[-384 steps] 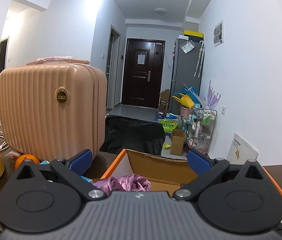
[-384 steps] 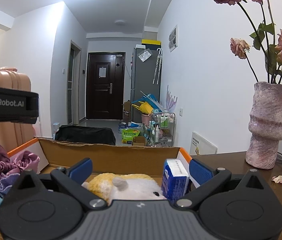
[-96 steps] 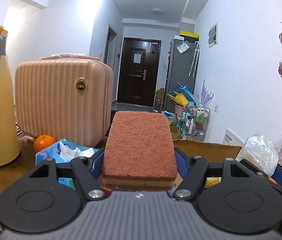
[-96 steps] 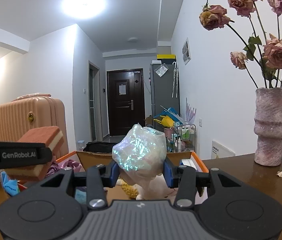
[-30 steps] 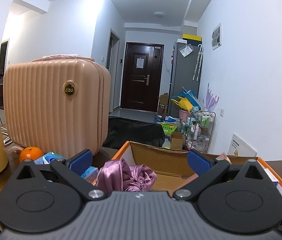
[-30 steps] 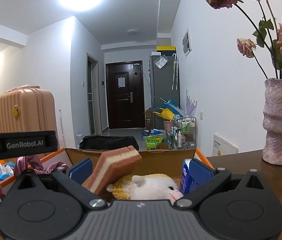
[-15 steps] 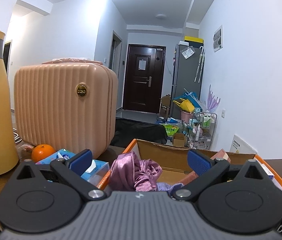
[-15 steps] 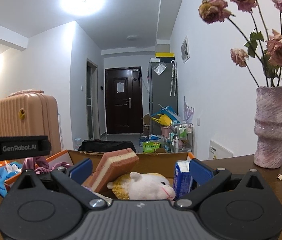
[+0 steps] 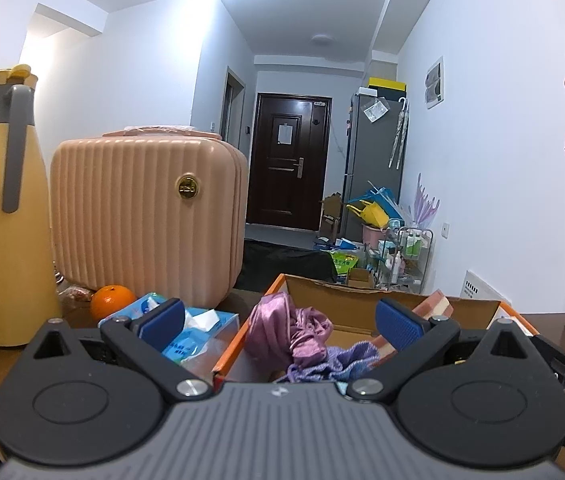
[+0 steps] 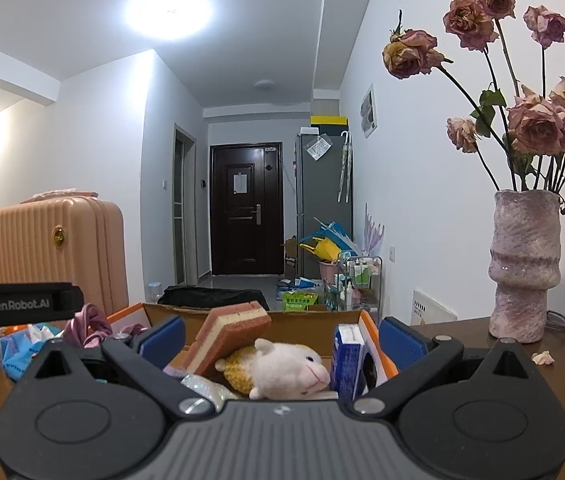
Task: Organize soft objects
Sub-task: 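Withdraw both open grippers from the box back toward the table, then lower the right gripper onto the white foam wedge and close it, then lift the white wedge with the right gripper while the left closes on the lavender towel, then carry the lavender towel and white wedge in both grippers over the box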
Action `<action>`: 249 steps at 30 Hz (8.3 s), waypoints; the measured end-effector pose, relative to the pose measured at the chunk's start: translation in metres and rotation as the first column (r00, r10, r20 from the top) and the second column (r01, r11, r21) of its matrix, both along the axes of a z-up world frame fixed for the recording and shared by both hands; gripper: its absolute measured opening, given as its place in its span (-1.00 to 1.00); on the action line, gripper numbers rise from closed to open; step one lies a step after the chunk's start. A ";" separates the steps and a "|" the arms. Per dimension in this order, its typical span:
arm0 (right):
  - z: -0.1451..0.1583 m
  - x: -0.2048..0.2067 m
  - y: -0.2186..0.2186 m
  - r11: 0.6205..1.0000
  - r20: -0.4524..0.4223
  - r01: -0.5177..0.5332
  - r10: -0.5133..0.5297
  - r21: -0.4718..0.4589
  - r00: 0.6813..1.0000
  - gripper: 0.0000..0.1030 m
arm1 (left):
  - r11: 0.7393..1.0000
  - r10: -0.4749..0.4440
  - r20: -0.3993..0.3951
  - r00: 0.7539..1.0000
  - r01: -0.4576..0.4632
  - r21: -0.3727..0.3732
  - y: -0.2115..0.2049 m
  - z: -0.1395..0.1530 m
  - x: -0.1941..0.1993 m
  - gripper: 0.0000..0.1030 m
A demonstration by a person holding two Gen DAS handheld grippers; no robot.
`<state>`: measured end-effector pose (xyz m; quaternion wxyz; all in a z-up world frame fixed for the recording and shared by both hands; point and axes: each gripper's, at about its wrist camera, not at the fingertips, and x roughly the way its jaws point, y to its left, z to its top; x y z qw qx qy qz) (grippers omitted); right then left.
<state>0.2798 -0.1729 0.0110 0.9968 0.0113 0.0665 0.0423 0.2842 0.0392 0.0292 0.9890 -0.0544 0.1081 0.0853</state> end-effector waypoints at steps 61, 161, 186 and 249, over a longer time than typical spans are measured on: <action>-0.028 -0.098 0.020 0.996 -0.283 -0.072 0.055 -0.052 0.958 1.00 | 0.990 -0.132 -0.085 0.988 0.137 0.046 0.028 -0.010 -0.137 1.00; -0.040 -0.011 -0.091 1.000 -0.376 0.007 -0.004 0.007 0.927 -0.36 | 0.957 -0.279 -0.431 0.858 0.286 -0.048 -0.088 -0.064 0.035 1.00; -0.032 -0.022 -0.084 1.000 -0.293 -0.006 0.002 -0.013 0.956 -0.36 | 0.959 -0.274 -0.301 0.913 0.281 -0.020 -0.077 -0.044 -0.005 0.19; -0.014 0.085 -0.011 1.000 -0.062 0.023 -0.023 0.011 0.998 -0.35 | 0.989 -0.143 -0.021 0.990 0.143 0.022 -0.052 -0.006 0.075 0.19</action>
